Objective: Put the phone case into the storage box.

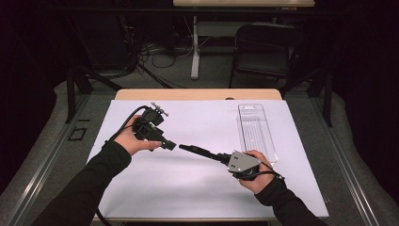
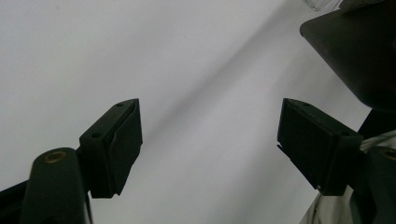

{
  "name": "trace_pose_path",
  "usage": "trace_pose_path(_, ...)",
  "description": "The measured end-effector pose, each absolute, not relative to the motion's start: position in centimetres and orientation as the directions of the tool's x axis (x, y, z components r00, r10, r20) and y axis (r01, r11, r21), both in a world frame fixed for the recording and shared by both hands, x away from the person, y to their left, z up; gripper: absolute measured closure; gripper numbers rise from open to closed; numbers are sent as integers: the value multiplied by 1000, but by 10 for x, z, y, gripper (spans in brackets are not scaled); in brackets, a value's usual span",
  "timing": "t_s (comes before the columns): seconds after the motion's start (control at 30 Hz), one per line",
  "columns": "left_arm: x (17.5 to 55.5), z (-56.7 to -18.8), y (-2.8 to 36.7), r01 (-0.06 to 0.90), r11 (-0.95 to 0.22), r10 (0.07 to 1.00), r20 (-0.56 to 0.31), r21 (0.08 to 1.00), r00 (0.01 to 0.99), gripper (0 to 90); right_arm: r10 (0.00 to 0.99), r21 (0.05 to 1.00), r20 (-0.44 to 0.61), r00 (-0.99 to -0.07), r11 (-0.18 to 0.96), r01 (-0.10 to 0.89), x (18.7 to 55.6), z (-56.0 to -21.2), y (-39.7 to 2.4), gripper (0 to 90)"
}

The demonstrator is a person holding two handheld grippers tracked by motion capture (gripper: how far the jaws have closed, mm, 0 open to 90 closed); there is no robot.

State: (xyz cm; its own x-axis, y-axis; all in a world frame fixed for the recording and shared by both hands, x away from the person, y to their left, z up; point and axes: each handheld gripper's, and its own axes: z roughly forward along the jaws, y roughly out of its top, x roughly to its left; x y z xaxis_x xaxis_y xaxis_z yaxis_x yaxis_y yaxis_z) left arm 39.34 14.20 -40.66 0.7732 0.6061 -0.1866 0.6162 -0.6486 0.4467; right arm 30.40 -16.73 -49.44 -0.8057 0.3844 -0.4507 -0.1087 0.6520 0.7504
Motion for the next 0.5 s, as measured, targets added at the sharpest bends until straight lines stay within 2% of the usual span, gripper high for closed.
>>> trace_pose_path(0.5, 389, -402, 140, 561, -628, 568, -176, 539, 804, 261, 433, 846, -300, -850, 532, -27, 314, -492, -172, 863)
